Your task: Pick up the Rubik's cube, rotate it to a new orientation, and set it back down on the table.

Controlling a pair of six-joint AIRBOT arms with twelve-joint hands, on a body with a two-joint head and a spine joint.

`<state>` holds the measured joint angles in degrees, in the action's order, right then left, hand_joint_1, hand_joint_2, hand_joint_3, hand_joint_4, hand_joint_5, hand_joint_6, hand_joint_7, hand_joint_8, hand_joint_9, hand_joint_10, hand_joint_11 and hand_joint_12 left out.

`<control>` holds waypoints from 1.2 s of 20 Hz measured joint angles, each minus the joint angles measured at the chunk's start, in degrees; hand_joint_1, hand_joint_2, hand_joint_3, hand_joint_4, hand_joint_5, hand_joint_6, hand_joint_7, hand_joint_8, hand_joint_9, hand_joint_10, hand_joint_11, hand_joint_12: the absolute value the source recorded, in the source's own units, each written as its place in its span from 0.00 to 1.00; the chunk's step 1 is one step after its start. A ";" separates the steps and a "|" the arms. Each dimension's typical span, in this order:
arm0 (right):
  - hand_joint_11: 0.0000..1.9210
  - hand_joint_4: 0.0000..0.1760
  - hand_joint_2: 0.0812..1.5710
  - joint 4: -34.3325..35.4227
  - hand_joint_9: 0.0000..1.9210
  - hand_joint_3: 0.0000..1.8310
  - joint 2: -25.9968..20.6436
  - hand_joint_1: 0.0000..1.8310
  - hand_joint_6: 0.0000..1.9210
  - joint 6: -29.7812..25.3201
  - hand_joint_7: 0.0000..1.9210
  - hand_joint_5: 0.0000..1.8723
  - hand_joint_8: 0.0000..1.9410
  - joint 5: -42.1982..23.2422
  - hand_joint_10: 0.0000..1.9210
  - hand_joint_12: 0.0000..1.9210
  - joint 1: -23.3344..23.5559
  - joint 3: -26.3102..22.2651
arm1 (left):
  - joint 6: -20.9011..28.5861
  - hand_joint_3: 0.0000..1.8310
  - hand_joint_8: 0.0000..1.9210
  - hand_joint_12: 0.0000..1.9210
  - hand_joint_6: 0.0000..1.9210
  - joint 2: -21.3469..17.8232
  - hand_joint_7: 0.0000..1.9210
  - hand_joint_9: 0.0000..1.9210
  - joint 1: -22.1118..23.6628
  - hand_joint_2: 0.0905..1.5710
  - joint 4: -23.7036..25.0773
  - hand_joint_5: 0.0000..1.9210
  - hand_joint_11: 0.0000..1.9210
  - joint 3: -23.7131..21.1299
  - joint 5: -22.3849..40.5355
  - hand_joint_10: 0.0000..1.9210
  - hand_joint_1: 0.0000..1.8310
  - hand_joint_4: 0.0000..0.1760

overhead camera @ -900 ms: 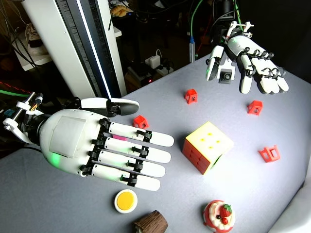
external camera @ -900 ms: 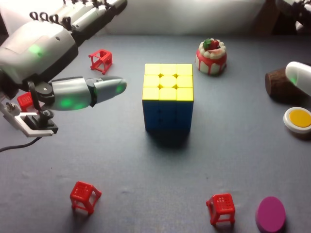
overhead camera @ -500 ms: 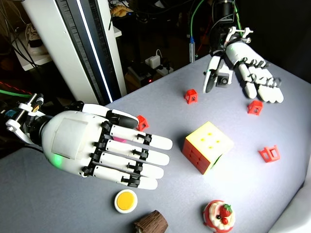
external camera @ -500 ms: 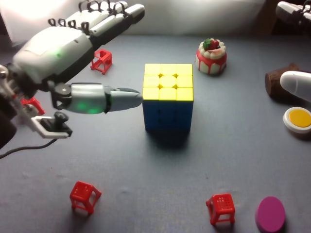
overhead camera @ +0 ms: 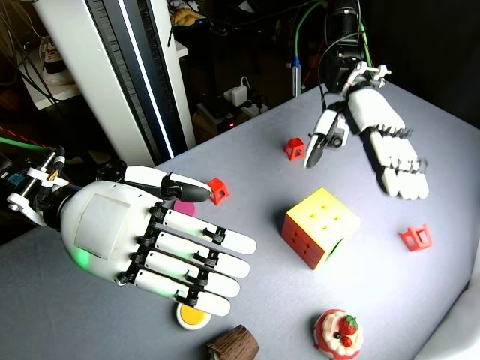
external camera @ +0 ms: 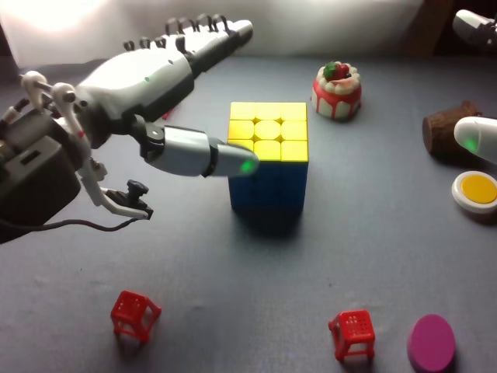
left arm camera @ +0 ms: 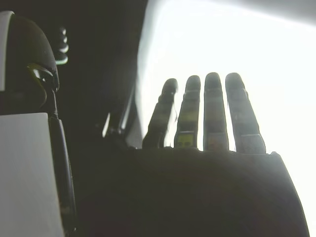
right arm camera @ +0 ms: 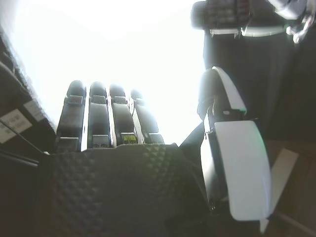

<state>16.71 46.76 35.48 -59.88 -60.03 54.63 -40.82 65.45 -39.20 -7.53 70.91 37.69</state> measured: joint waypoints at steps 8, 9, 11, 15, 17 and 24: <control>0.00 0.00 0.78 0.24 0.00 0.00 0.85 0.24 0.00 0.00 0.00 0.00 0.00 1.11 0.00 0.00 0.00 0.37 | -2.84 0.00 0.00 0.00 0.00 2.01 0.00 0.00 3.91 0.48 0.24 0.00 0.00 3.28 -10.95 0.00 0.43 0.33; 0.00 0.00 0.78 0.31 0.00 0.00 0.85 0.27 0.00 0.02 0.00 0.00 0.00 1.29 0.00 0.00 0.00 0.44 | -2.86 0.00 0.00 0.00 0.00 2.60 0.00 0.00 4.07 0.49 0.44 0.00 0.00 3.63 -11.87 0.00 0.44 0.43; 0.00 0.00 0.78 0.46 0.00 0.00 0.83 0.27 0.00 0.00 0.00 0.00 0.00 1.36 0.00 0.00 0.00 0.48 | -2.84 0.00 0.00 0.02 0.00 3.43 0.00 0.00 4.26 0.49 0.83 0.00 0.04 4.13 -13.60 0.00 0.45 0.47; 0.00 0.00 0.78 0.48 0.00 0.00 0.85 0.27 0.00 0.00 0.00 0.00 0.00 1.53 0.00 0.00 -0.24 0.52 | -2.89 0.02 0.00 0.72 0.00 4.83 0.00 0.01 5.31 0.48 0.33 0.00 0.00 5.75 -15.37 0.00 0.45 0.50; 0.00 0.00 0.78 0.52 0.00 0.00 1.03 0.27 0.00 0.00 0.00 0.00 0.00 1.46 0.00 0.00 -0.24 0.66 | -2.95 0.02 0.00 0.75 0.00 5.68 0.00 0.03 5.33 0.50 -0.42 0.00 0.00 6.54 -16.48 0.01 0.45 0.51; 0.00 0.00 0.78 0.87 0.00 0.00 1.38 0.25 0.00 0.00 0.00 0.00 0.00 1.90 0.00 0.00 -0.42 0.66 | -5.62 0.00 0.00 0.66 0.00 7.80 0.00 0.00 5.42 0.53 -3.58 0.00 0.00 8.59 -19.43 0.00 0.43 0.27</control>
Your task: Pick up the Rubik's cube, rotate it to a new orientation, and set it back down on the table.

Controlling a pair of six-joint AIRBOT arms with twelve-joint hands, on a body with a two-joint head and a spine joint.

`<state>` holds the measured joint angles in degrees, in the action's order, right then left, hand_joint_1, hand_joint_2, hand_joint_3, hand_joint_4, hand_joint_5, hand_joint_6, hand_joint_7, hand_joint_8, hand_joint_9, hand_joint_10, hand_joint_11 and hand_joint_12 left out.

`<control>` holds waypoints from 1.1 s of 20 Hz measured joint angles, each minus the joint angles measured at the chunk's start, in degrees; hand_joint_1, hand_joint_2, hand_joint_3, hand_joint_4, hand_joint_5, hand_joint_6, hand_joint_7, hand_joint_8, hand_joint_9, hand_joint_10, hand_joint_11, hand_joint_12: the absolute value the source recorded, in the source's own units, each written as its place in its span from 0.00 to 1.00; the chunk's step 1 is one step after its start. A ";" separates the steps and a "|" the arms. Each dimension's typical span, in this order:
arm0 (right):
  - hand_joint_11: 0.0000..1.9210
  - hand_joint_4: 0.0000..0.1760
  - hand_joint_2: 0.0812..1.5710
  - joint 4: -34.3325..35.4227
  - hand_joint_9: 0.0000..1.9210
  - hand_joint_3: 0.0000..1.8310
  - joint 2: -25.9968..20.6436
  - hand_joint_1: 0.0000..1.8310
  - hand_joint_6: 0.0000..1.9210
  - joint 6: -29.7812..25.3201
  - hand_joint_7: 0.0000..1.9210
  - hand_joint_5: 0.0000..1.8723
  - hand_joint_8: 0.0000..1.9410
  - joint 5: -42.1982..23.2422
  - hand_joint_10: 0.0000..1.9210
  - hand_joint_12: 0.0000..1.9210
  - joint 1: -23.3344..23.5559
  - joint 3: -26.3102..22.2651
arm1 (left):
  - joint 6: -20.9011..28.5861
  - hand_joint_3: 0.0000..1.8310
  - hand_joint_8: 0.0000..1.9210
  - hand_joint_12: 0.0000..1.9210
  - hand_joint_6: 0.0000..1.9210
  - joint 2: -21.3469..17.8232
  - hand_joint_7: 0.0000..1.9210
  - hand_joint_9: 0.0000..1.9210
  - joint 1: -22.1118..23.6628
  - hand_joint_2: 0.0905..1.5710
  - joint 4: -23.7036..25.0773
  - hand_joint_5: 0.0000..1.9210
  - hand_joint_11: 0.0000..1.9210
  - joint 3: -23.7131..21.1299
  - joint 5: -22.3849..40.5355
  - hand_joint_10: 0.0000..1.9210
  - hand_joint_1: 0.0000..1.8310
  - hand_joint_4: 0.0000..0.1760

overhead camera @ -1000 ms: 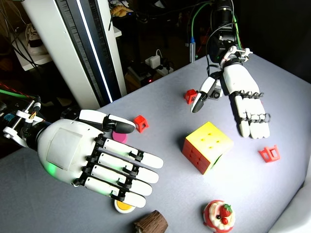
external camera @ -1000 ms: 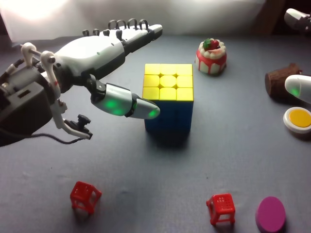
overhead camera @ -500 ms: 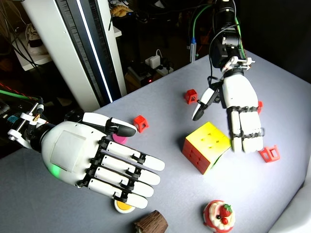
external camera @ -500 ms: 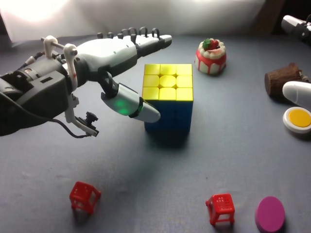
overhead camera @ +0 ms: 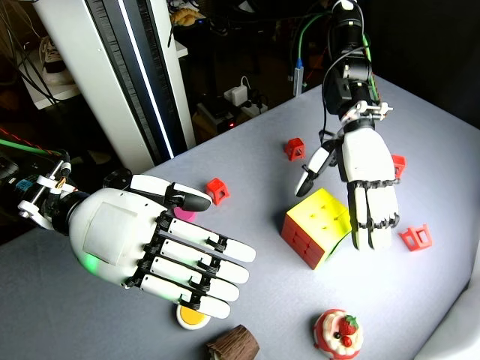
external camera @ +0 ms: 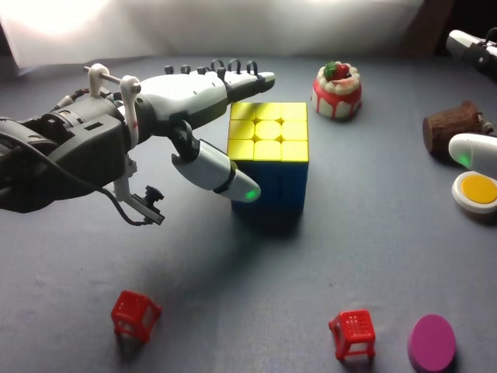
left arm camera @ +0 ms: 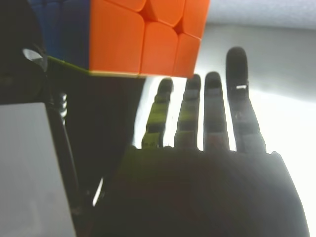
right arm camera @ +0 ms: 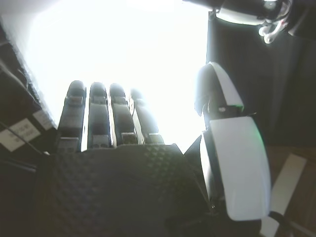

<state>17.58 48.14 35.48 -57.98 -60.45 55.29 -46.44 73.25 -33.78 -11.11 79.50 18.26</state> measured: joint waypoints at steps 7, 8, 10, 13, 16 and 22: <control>0.01 0.00 0.79 -0.04 0.00 0.00 0.00 0.25 0.00 0.00 0.00 0.00 0.00 -0.02 0.00 0.01 -0.02 0.00 | -3.50 0.00 0.00 0.70 0.00 0.57 0.00 0.01 1.36 0.53 -2.51 0.00 0.00 1.29 -2.91 0.00 0.41 0.19; 0.00 0.00 0.79 0.00 0.00 0.00 0.00 0.25 0.00 0.00 0.00 0.00 0.00 -0.17 0.00 0.00 -0.20 0.02 | -4.13 0.00 0.00 0.71 0.00 0.81 0.00 0.01 1.49 0.54 -2.86 0.00 0.00 1.42 -3.21 0.00 0.39 0.13; 0.01 0.00 0.79 -0.02 0.00 0.00 0.11 0.25 0.00 0.00 0.00 0.00 0.00 -0.04 0.00 0.01 -0.20 0.04 | -4.44 0.00 0.00 0.50 0.00 0.92 0.00 0.00 1.46 0.55 -2.89 0.00 0.00 1.42 -3.85 0.00 0.39 0.00; 0.01 0.00 0.79 0.22 0.00 0.00 0.11 0.25 0.00 0.00 0.00 0.00 0.00 -0.04 0.00 0.01 -0.20 0.04 | -4.55 0.00 0.00 0.09 0.00 1.27 0.00 0.00 1.49 0.57 -2.91 0.00 0.00 1.53 -4.22 0.00 0.40 0.00; 0.00 0.00 0.80 0.22 0.00 0.00 0.11 0.24 0.00 0.00 0.00 0.00 0.00 -0.02 0.00 0.14 -0.20 0.04 | -4.55 0.00 0.01 0.53 0.01 1.27 0.05 0.05 1.49 0.57 -2.91 0.04 0.00 1.55 -4.46 0.02 0.38 0.00; 0.00 0.00 0.82 0.24 0.00 0.00 0.11 0.25 0.00 0.00 0.00 0.00 0.00 -0.02 0.00 0.04 -0.26 0.04 | -3.76 0.00 0.55 0.99 0.20 1.22 0.23 0.17 1.53 0.64 -1.66 0.30 0.11 1.36 -1.88 0.78 0.55 0.00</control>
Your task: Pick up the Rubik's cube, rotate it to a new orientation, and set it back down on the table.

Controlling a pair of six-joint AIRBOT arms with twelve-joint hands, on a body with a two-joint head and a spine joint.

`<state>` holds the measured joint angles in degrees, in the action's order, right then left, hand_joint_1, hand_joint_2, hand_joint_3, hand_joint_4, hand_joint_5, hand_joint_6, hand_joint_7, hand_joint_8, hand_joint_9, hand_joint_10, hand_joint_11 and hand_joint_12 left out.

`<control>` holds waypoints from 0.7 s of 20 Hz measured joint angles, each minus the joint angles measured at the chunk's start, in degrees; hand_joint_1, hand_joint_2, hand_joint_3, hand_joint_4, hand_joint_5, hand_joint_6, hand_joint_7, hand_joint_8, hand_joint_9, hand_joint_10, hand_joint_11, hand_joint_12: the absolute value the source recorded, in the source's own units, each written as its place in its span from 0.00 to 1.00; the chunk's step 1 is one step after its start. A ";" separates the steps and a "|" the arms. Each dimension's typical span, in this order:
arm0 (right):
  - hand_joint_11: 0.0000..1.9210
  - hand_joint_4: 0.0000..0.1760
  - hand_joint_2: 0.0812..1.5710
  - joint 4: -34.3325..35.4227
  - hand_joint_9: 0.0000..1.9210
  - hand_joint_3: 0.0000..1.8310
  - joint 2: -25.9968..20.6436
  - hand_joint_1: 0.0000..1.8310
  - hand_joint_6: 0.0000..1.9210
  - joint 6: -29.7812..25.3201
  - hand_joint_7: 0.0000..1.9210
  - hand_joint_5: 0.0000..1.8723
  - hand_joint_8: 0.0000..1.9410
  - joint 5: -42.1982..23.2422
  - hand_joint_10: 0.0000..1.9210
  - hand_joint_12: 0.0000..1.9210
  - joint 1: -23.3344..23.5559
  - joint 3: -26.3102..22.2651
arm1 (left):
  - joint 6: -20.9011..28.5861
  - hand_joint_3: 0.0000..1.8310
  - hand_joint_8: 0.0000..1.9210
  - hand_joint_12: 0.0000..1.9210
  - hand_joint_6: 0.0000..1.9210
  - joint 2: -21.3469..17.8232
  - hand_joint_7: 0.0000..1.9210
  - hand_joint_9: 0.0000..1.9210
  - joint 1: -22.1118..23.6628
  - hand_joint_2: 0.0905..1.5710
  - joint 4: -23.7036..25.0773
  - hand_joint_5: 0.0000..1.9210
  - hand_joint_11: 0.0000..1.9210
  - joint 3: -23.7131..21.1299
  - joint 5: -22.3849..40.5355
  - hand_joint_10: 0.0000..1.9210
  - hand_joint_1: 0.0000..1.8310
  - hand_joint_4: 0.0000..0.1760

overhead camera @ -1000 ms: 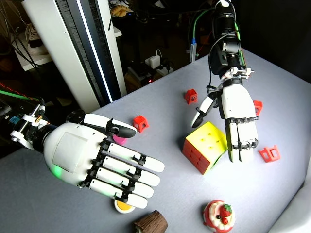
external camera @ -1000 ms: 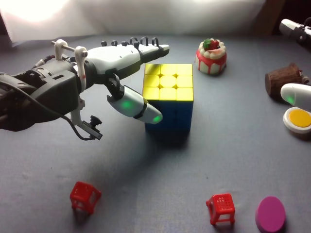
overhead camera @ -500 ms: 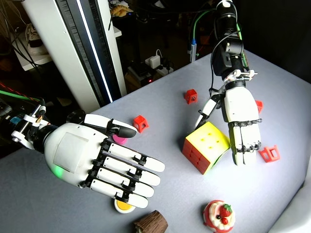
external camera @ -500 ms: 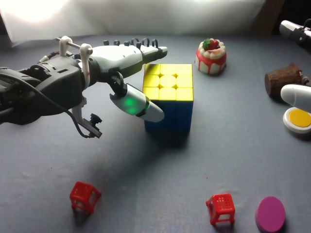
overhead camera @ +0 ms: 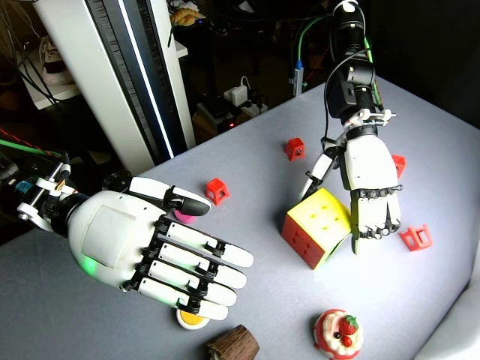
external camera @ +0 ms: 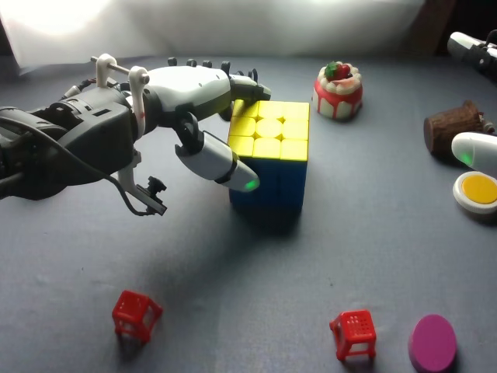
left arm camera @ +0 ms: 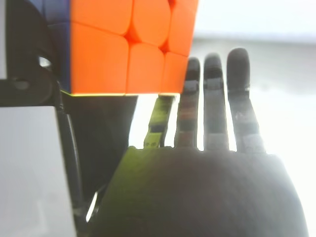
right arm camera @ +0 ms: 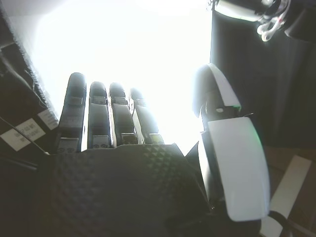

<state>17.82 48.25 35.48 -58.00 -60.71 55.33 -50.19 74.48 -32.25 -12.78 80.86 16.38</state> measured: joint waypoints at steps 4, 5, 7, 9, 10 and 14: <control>0.00 0.00 0.82 0.02 0.00 0.00 0.00 0.24 0.00 0.00 0.00 0.00 0.00 -0.02 0.00 0.08 0.00 0.00 | 0.74 0.01 0.74 1.00 0.67 -0.13 0.20 0.16 0.00 0.75 0.35 0.40 0.19 -0.37 -0.22 0.91 0.57 0.00; 0.00 0.00 0.82 0.02 0.00 0.00 0.00 0.24 0.00 0.00 0.00 0.00 0.00 -0.02 0.00 0.14 0.00 0.00 | 0.72 0.00 0.83 1.00 0.68 -0.24 0.22 0.18 -0.02 0.75 0.37 0.41 0.24 -0.48 -0.17 0.97 0.58 0.00; 0.00 0.00 0.82 0.20 0.00 0.00 0.00 0.24 0.00 0.00 0.00 0.00 0.00 -0.02 0.00 0.19 -0.07 0.02 | 0.79 0.01 0.99 1.00 0.73 -0.37 0.32 0.37 -0.02 0.77 0.55 0.39 0.46 -0.70 -0.22 1.00 0.58 0.00; 0.00 0.00 0.82 0.17 0.00 0.00 0.02 0.24 0.00 0.00 0.00 0.00 0.00 0.02 0.00 0.17 -0.17 0.00 | 1.05 0.01 1.00 1.00 0.76 -0.46 0.34 0.38 -0.07 0.78 0.59 0.37 0.48 -0.72 -0.15 1.00 0.59 0.00; 0.00 0.00 0.82 0.17 0.00 0.00 0.02 0.24 0.00 0.00 0.00 0.00 0.00 0.00 0.00 0.17 -0.17 0.02 | 1.09 0.01 1.00 1.00 0.75 -0.50 0.35 0.40 -0.07 0.78 0.61 0.37 0.49 -0.85 -0.09 1.00 0.59 0.00; 0.00 0.00 0.81 0.22 0.00 0.00 0.02 0.24 0.00 0.00 0.00 0.00 0.00 -0.02 0.00 0.17 -0.17 0.02 | 1.77 0.00 0.78 1.00 0.38 -1.44 0.25 0.21 -0.61 0.73 1.44 0.27 0.28 -1.97 1.18 0.97 0.65 0.00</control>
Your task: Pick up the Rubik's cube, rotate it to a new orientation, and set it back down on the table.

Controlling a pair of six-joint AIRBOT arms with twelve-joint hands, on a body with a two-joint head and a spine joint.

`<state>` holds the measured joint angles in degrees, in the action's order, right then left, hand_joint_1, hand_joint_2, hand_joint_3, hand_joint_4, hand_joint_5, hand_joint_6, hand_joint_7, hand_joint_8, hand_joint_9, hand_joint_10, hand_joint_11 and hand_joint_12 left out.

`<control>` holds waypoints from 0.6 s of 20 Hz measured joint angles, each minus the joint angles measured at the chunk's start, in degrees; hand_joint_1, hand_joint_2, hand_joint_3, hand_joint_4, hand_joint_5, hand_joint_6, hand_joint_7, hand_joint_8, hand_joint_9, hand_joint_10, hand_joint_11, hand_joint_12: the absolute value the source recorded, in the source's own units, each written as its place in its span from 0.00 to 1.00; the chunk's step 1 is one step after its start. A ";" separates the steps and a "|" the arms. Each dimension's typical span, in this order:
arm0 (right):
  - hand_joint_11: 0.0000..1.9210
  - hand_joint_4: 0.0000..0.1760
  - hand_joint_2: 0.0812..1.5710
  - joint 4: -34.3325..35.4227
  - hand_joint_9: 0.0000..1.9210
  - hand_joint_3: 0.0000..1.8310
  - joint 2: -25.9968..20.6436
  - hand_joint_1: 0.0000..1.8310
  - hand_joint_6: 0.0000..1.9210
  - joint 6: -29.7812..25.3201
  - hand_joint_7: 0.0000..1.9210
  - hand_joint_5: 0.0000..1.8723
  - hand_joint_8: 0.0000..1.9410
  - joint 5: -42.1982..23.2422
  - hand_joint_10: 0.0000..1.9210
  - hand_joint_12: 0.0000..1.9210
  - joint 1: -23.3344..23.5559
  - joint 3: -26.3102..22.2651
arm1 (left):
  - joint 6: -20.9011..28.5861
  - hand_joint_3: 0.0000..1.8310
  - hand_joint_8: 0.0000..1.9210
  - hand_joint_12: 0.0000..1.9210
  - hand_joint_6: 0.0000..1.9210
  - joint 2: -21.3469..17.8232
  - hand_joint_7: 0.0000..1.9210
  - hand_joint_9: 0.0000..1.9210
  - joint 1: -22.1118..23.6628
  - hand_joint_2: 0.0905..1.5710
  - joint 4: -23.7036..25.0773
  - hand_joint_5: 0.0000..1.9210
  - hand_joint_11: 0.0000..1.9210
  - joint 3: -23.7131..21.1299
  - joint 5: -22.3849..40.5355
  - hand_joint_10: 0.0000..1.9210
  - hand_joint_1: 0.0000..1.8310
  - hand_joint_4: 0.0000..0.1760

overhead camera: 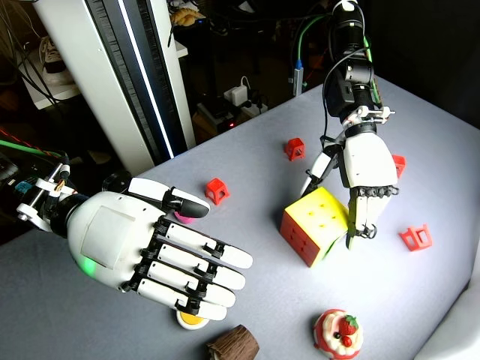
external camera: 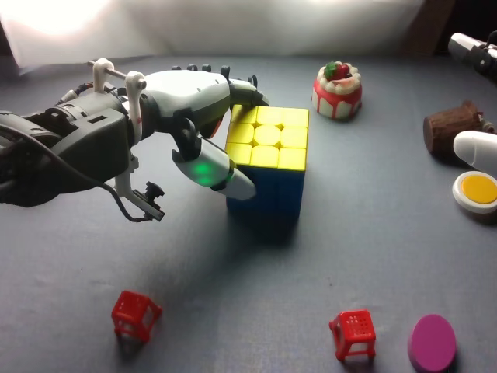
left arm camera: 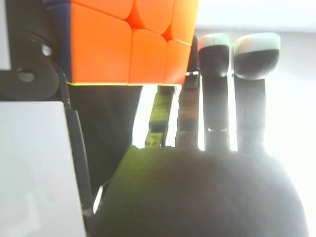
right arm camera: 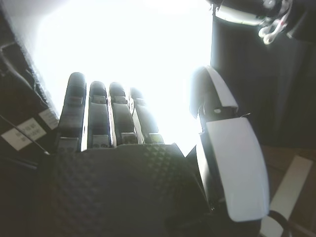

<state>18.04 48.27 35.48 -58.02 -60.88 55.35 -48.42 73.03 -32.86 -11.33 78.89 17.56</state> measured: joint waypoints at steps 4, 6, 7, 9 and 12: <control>0.00 0.00 0.83 0.11 0.00 0.00 0.04 0.26 0.00 -0.02 0.00 0.00 0.00 -0.48 0.00 0.12 -0.13 -0.02 | 3.39 0.00 0.63 1.00 0.72 -1.62 0.29 0.23 -0.92 0.79 2.29 0.36 0.17 -1.44 3.61 0.83 0.58 0.00; 0.00 0.00 0.83 -0.09 0.00 0.00 0.04 0.25 0.00 0.00 0.00 0.00 0.00 -1.16 0.00 0.20 -0.13 -0.02 | 4.63 0.00 0.81 1.00 0.70 -2.47 0.35 0.25 -1.01 0.81 3.54 0.34 0.22 -2.19 5.84 0.90 0.62 0.00; 0.00 0.00 0.84 -0.50 0.00 0.00 0.04 0.20 0.00 0.00 0.00 0.00 0.00 -1.70 0.00 0.31 -0.13 -0.02 | 5.25 0.00 0.69 1.00 0.57 -2.93 0.28 0.22 -1.01 0.77 3.80 0.27 0.16 -2.62 7.08 0.84 0.57 0.00; 0.00 0.00 0.84 -1.42 0.00 0.00 0.04 0.19 0.00 0.00 0.00 0.00 0.00 -2.56 0.00 0.45 -0.13 0.00 | 6.88 0.00 0.72 1.00 0.70 -3.34 0.30 0.25 -1.03 0.79 4.76 0.34 0.21 -3.10 9.88 0.86 0.58 0.00; 0.00 0.00 0.90 -4.13 0.04 0.00 0.07 0.13 0.00 -0.04 0.01 0.00 0.00 -3.45 0.02 0.40 -0.13 0.90 | 8.22 0.02 0.84 1.00 0.80 -4.37 0.30 0.25 -1.62 0.82 6.25 0.36 0.26 -4.26 13.79 0.99 0.60 0.00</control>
<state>13.91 48.34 35.44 -61.47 -61.01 56.25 -40.21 68.66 -34.48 -5.08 74.63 31.35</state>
